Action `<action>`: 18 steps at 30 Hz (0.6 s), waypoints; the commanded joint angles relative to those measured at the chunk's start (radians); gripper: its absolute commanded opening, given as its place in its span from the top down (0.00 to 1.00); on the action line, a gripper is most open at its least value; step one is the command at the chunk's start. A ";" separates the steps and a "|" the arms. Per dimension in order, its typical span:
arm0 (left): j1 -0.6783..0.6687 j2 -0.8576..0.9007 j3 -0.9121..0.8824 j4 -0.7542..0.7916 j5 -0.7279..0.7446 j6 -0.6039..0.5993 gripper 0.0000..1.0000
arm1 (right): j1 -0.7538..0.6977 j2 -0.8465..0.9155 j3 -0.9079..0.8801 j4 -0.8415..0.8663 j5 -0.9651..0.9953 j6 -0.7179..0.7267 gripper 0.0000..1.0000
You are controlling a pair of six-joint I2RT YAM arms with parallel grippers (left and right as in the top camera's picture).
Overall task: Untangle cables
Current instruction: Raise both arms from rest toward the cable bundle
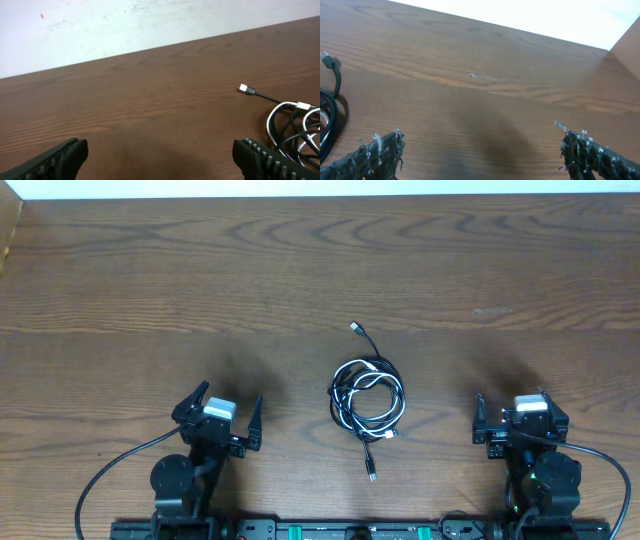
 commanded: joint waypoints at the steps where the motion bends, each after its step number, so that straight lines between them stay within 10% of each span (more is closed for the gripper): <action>1: 0.004 -0.006 -0.016 -0.029 -0.013 0.013 0.02 | -0.007 -0.007 -0.003 -0.001 0.004 0.014 0.01; 18: 0.003 -0.006 0.055 -0.021 -0.002 -0.116 0.02 | -0.007 -0.007 0.054 0.105 -0.276 0.096 0.01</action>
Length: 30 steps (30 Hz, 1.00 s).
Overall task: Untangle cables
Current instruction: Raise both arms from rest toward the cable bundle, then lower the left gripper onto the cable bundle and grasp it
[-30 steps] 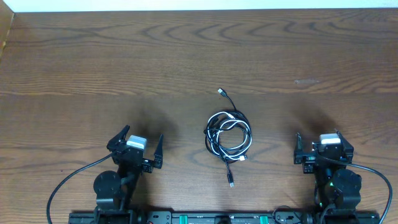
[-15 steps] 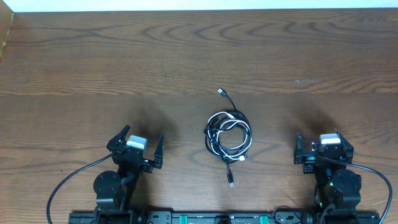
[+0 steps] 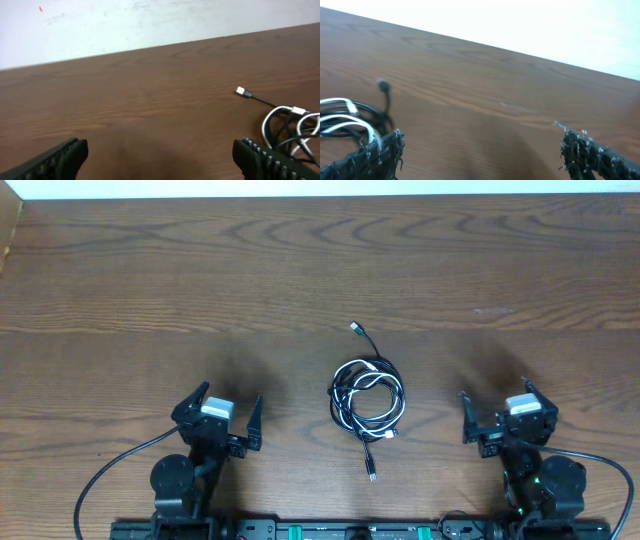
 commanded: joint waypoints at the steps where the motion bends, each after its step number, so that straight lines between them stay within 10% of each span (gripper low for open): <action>1: 0.003 -0.006 0.071 -0.016 -0.003 -0.066 0.02 | -0.007 -0.006 0.066 0.006 -0.072 0.087 0.01; 11: 0.003 0.154 0.385 -0.047 0.014 -0.207 0.02 | -0.007 0.082 0.332 -0.064 -0.094 0.162 0.01; 19: 0.003 0.505 0.706 -0.170 0.206 -0.480 0.02 | -0.007 0.393 0.648 -0.315 -0.094 0.294 0.01; 30: 0.003 0.814 1.013 -0.294 0.610 -0.525 0.02 | -0.007 0.748 1.043 -0.594 -0.206 0.315 0.01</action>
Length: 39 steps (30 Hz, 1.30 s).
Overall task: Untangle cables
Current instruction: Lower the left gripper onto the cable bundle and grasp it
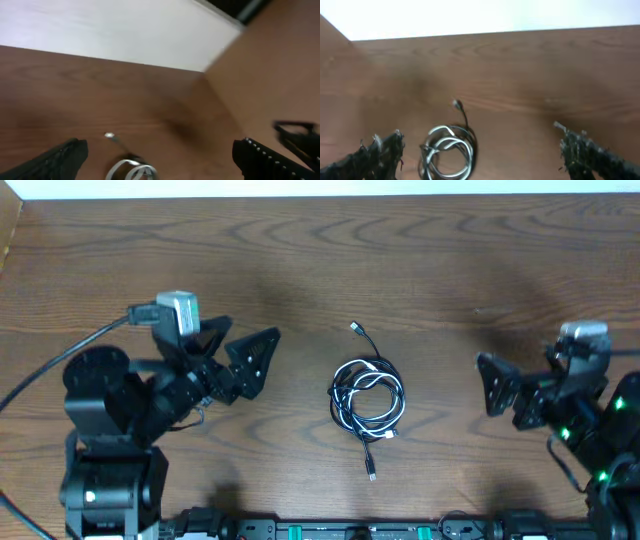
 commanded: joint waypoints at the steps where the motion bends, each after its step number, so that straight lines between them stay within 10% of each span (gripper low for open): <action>1: 0.003 0.020 0.021 -0.013 0.171 -0.036 0.02 | -0.004 0.027 0.035 -0.004 -0.079 0.023 0.01; 7: -0.124 0.095 0.021 -0.098 0.213 0.188 0.02 | 0.006 0.087 0.035 -0.002 -0.090 -0.034 0.01; 13: -0.440 0.262 0.021 -0.218 -0.457 0.260 0.02 | 0.080 0.138 0.035 -0.045 0.178 -0.066 0.01; 18: -0.650 0.464 0.021 -0.219 -0.694 0.386 0.02 | 0.138 0.166 0.035 -0.058 0.208 -0.143 0.01; 31: -0.705 0.630 0.021 -0.031 -0.758 0.589 0.02 | 0.327 0.328 0.034 -0.015 0.303 -0.069 0.01; 39: -0.662 0.655 0.017 -0.176 -0.758 0.587 0.14 | 0.382 0.427 0.023 0.005 0.560 0.067 0.01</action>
